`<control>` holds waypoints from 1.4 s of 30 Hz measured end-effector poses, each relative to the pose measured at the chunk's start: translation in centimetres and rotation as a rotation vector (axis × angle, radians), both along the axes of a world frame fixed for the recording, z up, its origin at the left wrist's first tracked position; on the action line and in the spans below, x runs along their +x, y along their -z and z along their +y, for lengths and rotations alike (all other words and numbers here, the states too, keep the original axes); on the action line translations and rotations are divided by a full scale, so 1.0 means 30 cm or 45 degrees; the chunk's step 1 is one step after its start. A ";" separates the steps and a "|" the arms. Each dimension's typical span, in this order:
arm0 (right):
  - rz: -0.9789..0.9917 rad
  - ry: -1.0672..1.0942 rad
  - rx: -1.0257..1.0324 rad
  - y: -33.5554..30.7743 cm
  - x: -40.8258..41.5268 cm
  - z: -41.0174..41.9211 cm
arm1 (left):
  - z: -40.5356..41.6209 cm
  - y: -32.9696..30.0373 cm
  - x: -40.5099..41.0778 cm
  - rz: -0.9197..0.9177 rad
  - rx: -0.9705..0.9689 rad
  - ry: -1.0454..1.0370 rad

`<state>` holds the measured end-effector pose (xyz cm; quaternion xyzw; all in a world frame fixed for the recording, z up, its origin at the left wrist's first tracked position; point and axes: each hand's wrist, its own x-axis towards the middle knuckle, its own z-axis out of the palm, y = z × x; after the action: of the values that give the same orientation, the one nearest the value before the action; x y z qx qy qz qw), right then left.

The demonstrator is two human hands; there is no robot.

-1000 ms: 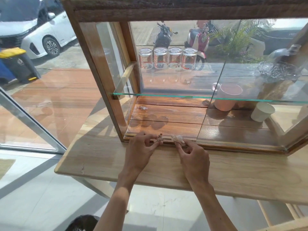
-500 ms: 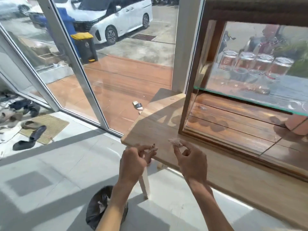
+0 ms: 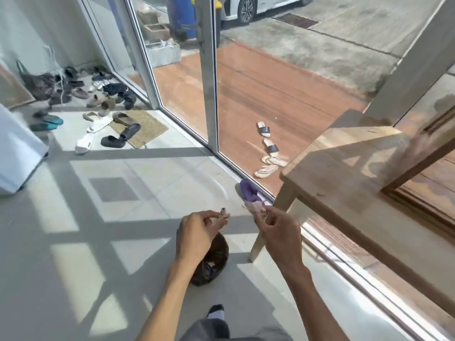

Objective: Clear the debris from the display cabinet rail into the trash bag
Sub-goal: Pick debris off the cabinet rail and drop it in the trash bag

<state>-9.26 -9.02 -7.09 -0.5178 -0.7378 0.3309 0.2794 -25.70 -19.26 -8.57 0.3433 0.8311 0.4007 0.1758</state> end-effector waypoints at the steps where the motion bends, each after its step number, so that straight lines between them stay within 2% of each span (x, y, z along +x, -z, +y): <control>1: -0.014 -0.025 -0.025 0.016 -0.029 -0.023 | -0.032 0.013 -0.018 -0.005 -0.036 -0.037; 11: -0.156 -0.240 -0.178 0.139 -0.252 -0.135 | -0.193 0.135 -0.166 -0.053 -0.222 -0.191; 20: -0.283 -0.368 -0.290 0.190 -0.369 -0.133 | -0.198 0.170 -0.258 -0.019 -0.251 -0.151; 28: -0.323 -0.352 -0.311 0.194 -0.348 -0.126 | -0.219 0.174 -0.283 -0.027 -0.277 -0.104; 35: -0.287 -0.319 -0.277 0.154 -0.313 -0.096 | -0.180 0.127 -0.287 0.022 -0.201 -0.071; 42: -0.131 -0.170 -0.193 0.047 -0.227 -0.027 | -0.046 0.000 -0.242 0.091 -0.080 0.068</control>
<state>-16.08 -9.84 -8.51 -0.5037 -0.7568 0.3765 0.1785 -32.96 -20.65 -8.56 0.3738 0.8395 0.3571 0.1673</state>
